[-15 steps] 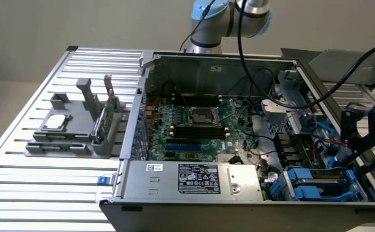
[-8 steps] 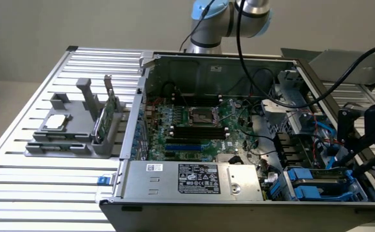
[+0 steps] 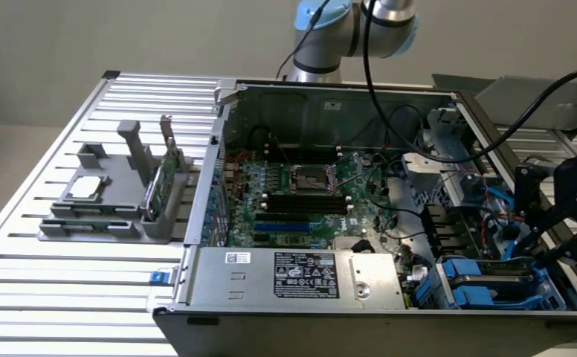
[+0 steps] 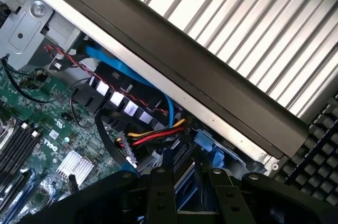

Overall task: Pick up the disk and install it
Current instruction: 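Insert the disk into the insertion slot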

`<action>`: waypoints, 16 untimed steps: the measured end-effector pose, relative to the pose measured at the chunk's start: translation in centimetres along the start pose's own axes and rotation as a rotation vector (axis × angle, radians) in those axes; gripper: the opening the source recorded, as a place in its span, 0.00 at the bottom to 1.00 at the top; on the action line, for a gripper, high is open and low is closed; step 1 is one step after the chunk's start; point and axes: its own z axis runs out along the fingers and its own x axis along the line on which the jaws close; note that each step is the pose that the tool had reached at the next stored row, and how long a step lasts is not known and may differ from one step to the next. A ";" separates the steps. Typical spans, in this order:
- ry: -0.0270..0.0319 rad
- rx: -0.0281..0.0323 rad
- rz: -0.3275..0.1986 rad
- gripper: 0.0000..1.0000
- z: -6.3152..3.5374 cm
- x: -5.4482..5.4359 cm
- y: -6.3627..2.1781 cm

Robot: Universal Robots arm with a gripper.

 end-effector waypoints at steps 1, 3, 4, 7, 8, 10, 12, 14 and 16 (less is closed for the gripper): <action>-0.0002 0.0000 0.002 0.31 0.01 0.0 0.04; -0.0002 -0.0003 0.006 0.31 0.03 0.0 0.13; -0.0004 -0.0003 0.009 0.31 0.03 0.0 0.18; -0.0006 -0.0008 0.017 0.31 0.05 -0.2 0.40; -0.0009 -0.0008 0.020 0.31 0.06 -0.2 0.42; -0.0010 -0.0013 0.028 0.31 0.13 -0.2 0.42; -0.0014 -0.0015 0.035 0.31 0.19 -0.2 0.43; -0.0017 -0.0018 0.042 0.31 0.24 -0.2 0.43; -0.0019 -0.0022 0.049 0.33 0.26 -0.2 0.43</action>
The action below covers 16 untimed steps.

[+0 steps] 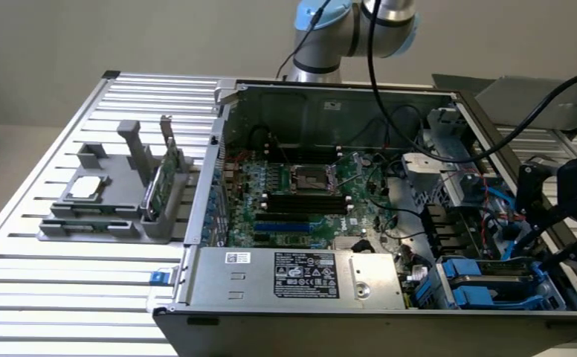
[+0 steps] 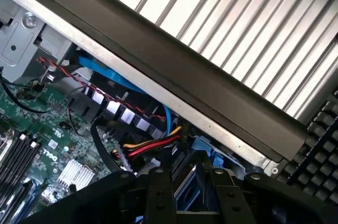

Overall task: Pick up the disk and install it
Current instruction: 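Insert the disk into the insertion slot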

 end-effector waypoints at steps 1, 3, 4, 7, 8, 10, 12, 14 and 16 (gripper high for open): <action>-0.0001 -0.0002 0.004 0.33 0.01 0.0 0.00; -0.0004 -0.0005 0.011 0.38 0.02 0.0 0.01; -0.0005 -0.0007 0.015 0.38 0.02 0.0 0.01; -0.0009 -0.0012 0.026 0.37 0.04 0.0 0.01; -0.0009 -0.0014 0.029 0.37 0.05 0.0 0.01; -0.0011 -0.0016 0.035 0.29 0.07 0.0 0.01; -0.0013 -0.0018 0.040 0.29 0.08 0.0 0.01; -0.0013 -0.0022 0.045 0.29 0.13 0.0 0.00; -0.0016 -0.0024 0.051 0.29 0.20 0.0 0.00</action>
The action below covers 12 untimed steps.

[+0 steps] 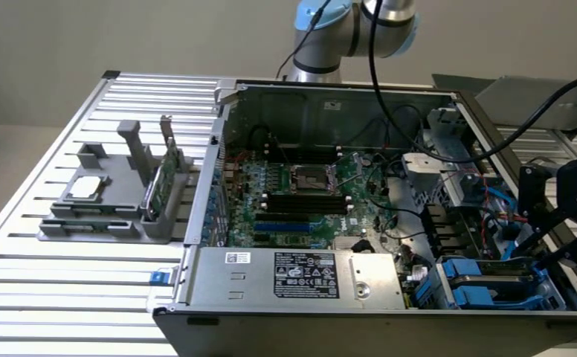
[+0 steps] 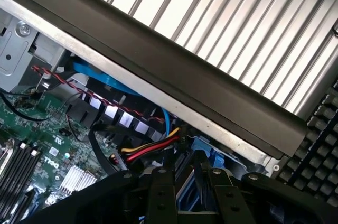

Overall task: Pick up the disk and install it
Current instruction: 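Insert the disk into the insertion slot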

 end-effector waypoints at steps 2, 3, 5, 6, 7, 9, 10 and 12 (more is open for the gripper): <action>-0.0003 -0.0003 0.008 0.29 0.08 0.0 -0.02; -0.0005 -0.0005 0.012 0.29 0.12 0.0 -0.03; -0.0007 -0.0009 0.020 0.29 0.20 0.1 -0.01; -0.0007 -0.0011 0.023 0.29 0.24 0.2 0.00; -0.0009 -0.0011 0.026 0.29 0.28 0.2 0.04; -0.0010 -0.0013 0.030 0.29 0.39 0.4 0.12; -0.0011 -0.0013 0.031 0.29 0.43 0.5 0.15; -0.0009 -0.0015 0.031 0.29 0.53 0.5 0.18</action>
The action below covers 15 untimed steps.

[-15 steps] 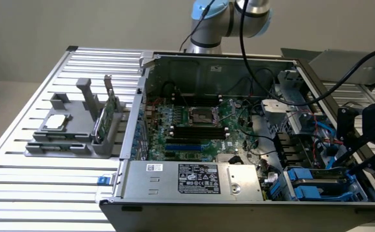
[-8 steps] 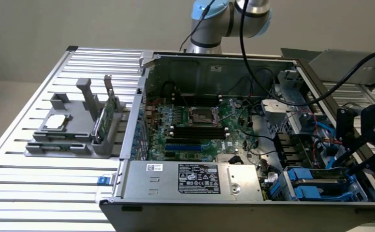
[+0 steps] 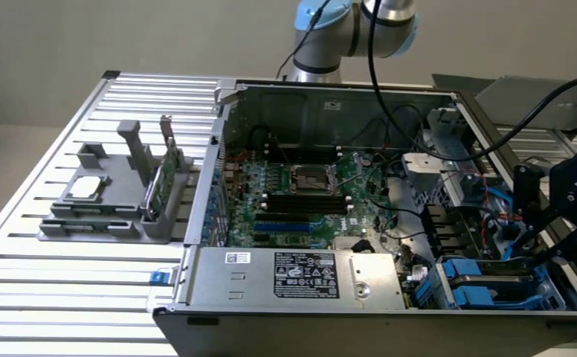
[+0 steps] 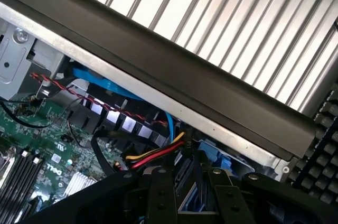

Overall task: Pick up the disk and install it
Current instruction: 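Insert the disk into the insertion slot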

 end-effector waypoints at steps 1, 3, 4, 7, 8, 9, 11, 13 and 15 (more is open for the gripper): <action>-0.0002 0.0001 0.000 0.29 0.02 0.0 0.01; -0.0005 0.0002 0.000 0.29 0.04 0.0 0.06; -0.0005 0.0002 0.000 0.29 0.07 0.0 0.11; -0.0003 0.0001 0.000 0.29 0.19 0.0 0.18; -0.0003 0.0001 0.000 0.29 0.26 0.0 0.19; -0.0003 0.0002 0.000 0.29 0.32 0.0 0.21; -0.0006 0.0003 0.000 0.29 0.40 0.1 0.27; -0.0005 0.0002 0.000 0.29 0.50 0.2 0.34; 0.0000 0.0000 0.000 0.29 0.61 0.3 0.42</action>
